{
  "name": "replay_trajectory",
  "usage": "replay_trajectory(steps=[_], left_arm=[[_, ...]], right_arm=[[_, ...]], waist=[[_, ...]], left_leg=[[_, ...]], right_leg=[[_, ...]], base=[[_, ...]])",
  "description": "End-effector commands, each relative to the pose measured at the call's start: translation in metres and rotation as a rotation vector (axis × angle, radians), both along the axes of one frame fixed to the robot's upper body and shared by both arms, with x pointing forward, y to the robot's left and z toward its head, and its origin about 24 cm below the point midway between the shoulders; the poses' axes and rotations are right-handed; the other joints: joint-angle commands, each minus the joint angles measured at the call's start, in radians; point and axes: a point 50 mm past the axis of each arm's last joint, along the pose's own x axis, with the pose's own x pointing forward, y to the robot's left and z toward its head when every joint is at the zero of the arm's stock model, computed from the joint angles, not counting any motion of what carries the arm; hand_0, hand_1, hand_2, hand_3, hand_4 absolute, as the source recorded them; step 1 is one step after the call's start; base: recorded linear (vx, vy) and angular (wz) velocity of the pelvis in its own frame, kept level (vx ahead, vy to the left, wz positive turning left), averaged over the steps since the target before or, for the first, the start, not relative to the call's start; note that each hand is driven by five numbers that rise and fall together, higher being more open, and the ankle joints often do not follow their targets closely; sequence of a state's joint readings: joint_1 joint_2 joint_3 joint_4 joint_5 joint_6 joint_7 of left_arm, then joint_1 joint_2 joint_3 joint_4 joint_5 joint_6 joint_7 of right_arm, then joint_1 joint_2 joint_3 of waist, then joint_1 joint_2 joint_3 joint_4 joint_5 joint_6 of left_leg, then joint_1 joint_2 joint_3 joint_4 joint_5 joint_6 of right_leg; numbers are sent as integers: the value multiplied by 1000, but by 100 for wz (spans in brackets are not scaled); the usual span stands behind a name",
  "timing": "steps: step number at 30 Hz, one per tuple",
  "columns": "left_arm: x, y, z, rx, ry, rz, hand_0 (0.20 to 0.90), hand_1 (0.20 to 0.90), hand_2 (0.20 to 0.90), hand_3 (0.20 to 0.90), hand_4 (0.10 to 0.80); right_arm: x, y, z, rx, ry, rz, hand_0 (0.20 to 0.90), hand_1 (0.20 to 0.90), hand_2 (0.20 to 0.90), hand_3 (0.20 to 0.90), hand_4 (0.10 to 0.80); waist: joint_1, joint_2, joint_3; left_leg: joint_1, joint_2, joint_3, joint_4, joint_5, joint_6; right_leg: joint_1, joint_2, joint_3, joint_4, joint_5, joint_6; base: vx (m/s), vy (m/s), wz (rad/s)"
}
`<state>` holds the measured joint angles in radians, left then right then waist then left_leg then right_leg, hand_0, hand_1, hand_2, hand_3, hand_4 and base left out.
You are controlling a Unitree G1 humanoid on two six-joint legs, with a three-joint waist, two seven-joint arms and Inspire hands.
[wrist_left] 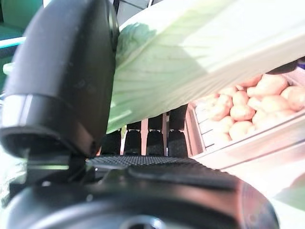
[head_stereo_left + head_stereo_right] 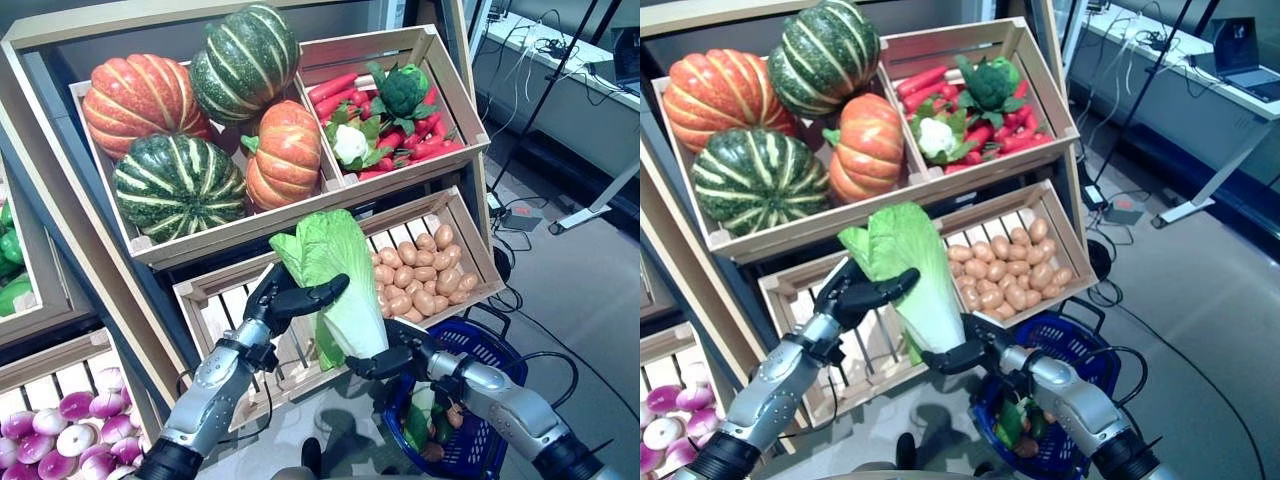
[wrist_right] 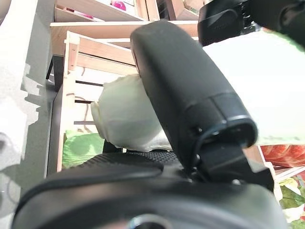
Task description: Put vegetables into the basket
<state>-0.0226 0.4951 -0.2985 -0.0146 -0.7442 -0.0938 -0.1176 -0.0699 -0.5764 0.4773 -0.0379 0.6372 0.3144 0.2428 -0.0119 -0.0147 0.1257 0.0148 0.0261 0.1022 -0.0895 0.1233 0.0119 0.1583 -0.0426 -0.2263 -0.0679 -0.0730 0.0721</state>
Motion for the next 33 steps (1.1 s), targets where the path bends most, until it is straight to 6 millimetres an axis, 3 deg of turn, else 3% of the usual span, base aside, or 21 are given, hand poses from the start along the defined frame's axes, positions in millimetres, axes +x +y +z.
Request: replay_trajectory(steps=[1, 8, 9, 25, 33], left_arm=[[9, -26, 45, -111, -223, -163, 300, 300, 300, 300, 400], [8, -27, 45, -88, -229, -187, 305, 305, 305, 305, 403], [7, -27, 45, -82, -231, -190, 900, 900, 900, 900, 800], [5, -16, 46, -87, -221, -160, 900, 900, 900, 900, 800], [2, -5, 44, -83, -206, -119, 900, 900, 900, 900, 800]], right_arm=[[27, 11, 45, 169, -210, -41, 300, 300, 300, 300, 400], [30, 6, 47, 185, -225, -108, 300, 300, 300, 300, 400], [31, 2, 47, 189, -229, -146, 300, 300, 300, 300, 400], [29, -46, 52, 146, -328, -395, 300, 300, 300, 300, 400], [24, -70, 63, 250, -388, -521, 300, 300, 300, 300, 400]], waist=[[15, -22, -65], [11, -20, -65], [8, -20, -66], [-16, -15, -50], [-28, -17, -42]], left_leg=[[81, 11, 21, 2, -145, -38], [82, 12, 24, 2, -147, -36], [80, 12, 25, 2, -145, -37], [77, 20, 44, 2, -147, -32], [77, 23, 58, 2, -150, -28]], right_leg=[[-60, -41, 23, -14, 87, 38], [-59, -39, 27, -15, 86, 37], [-62, -38, 30, -14, 87, 38], [-76, -32, 50, -10, 92, 40], [-84, -25, 61, -7, 89, 39]], base=[[0, 0, 0], [0, 0, 0], [0, 0, 0], [-9, -5, -4], [-3, -12, -6]])
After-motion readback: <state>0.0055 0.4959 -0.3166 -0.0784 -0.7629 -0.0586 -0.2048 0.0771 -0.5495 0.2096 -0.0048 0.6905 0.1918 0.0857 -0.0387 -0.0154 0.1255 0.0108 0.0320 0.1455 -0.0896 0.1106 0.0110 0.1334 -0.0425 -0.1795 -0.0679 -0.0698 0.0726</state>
